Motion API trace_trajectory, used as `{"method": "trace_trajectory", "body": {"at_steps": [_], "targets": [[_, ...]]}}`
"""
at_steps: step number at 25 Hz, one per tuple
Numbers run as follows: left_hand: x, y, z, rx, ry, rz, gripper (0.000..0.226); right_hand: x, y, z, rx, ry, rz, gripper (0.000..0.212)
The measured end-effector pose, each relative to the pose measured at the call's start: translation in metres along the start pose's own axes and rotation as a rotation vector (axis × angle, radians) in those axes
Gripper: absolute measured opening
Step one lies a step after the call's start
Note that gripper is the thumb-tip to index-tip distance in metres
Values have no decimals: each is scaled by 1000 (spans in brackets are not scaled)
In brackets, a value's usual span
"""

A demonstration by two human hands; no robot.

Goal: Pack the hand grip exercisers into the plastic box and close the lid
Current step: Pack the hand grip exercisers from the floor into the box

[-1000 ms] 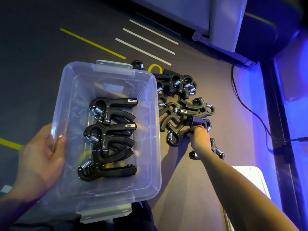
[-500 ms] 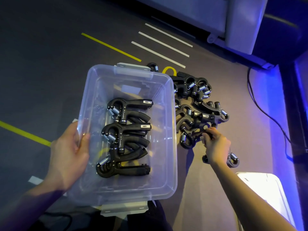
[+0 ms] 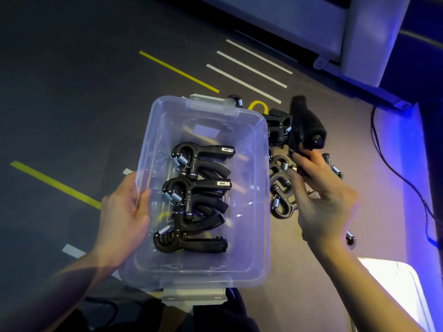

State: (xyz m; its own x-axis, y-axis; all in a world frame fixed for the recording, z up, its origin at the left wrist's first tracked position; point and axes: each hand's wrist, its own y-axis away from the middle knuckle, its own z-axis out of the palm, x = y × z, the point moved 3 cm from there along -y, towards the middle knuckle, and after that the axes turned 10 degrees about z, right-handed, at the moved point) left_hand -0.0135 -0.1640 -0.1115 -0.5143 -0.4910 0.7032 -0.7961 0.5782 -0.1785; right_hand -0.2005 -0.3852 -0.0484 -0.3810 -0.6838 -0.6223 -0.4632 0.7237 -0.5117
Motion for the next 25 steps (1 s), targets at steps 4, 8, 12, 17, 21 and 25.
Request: {"method": "trace_trajectory", "body": {"at_steps": [4,8,12,17,21,25], "targets": [[2,1,0,4,4,-4,8,-43,-8,26,-190,-267,113,22],[2,1,-1,10,36,-2,11,-50,-4,75,-495,-698,699,23],[-1,2,-2,20,59,7,9,-41,8,121,-522,-818,1021,18],[-1,6,-3,43,69,30,22,-19,13,163,-423,-873,1257,24],[-1,7,-4,37,84,29,12,-7,22,177,-639,-272,916,33],[1,6,-5,41,79,19,26,-10,20,173,-740,442,288,50]]}}
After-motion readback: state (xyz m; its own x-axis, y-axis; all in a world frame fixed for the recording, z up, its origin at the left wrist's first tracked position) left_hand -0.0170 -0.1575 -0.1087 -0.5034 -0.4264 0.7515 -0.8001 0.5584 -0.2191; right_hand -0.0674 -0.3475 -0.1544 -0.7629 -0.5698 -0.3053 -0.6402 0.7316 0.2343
